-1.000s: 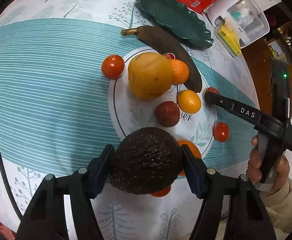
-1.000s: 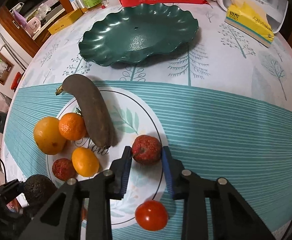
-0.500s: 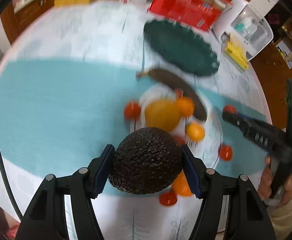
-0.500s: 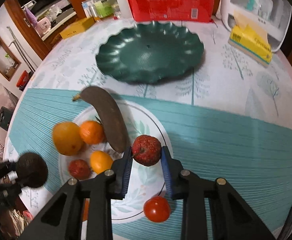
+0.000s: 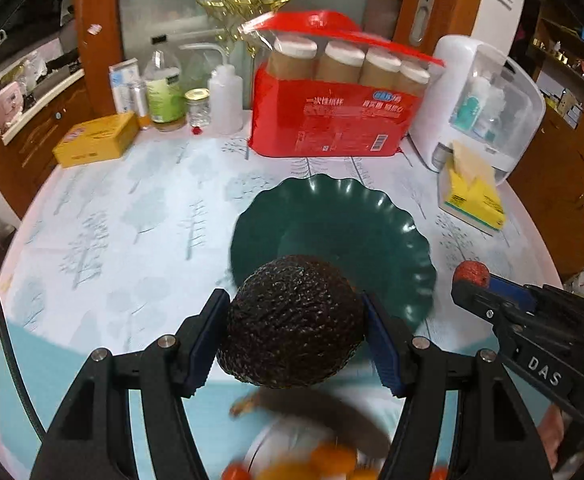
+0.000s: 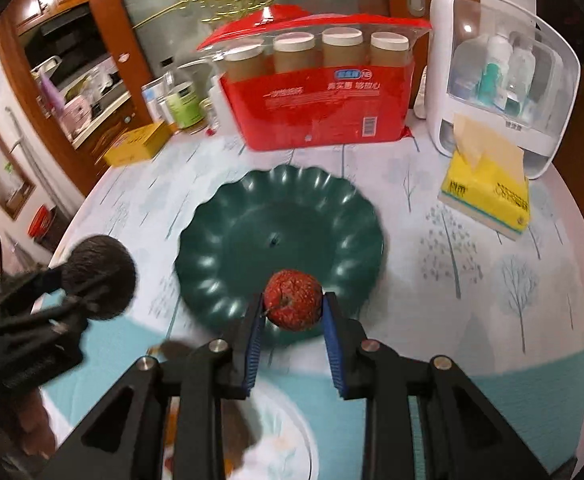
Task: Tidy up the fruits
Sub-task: 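Carry avocado and lychee to the green plate and release both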
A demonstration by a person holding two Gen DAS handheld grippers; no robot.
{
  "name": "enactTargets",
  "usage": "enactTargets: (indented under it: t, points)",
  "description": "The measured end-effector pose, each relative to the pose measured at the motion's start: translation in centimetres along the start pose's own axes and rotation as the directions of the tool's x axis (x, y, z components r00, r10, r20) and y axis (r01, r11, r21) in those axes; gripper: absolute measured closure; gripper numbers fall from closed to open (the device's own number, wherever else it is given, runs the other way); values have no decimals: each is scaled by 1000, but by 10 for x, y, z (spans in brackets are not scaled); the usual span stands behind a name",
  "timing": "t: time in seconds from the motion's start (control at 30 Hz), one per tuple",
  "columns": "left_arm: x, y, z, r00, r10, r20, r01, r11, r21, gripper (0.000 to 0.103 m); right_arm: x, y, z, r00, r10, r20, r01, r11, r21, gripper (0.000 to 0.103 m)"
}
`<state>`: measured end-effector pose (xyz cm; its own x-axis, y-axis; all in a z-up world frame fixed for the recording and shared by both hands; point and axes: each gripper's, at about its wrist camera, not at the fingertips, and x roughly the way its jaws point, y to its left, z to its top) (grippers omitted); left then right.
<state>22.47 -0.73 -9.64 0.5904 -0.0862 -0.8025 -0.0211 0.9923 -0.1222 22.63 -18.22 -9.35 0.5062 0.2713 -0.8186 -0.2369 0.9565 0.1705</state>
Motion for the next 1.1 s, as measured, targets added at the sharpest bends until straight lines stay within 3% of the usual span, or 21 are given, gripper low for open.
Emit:
enactTargets:
  t: [0.23,0.43,0.57,0.63,0.67,0.77,0.97,1.1]
  points:
    - [85,-4,6,995,1,-96,-2,1000,-14,39,69,-8,10,995,-37,-94,39,999,17,74]
    - [118,-1,4,991,3,-134,-5,1000,-10,38,107,-6,-1,986,-55,-159,55,998,-8,74]
    - [120,-5,8,992,20,-127,-17,1000,19,36,115,-4,-4,985,-64,-159,60,998,-29,71]
    - [121,-5,8,990,9,-139,-6,1000,21,17,116,-2,-5,986,-68,-152,62,997,-46,63]
    - [121,-5,8,990,8,-138,-6,1000,19,16,115,-1,-6,986,-71,-148,64,997,-53,56]
    - [118,-5,7,991,23,-134,-20,999,29,15,112,2,-9,988,-89,-127,79,993,-83,48]
    - [102,-5,8,993,12,-117,-11,1000,6,15,102,2,-11,992,-72,-104,62,994,-88,47]
    - [81,-4,10,998,-9,-65,7,1000,-17,15,88,0,-9,995,-53,-82,48,997,-66,47]
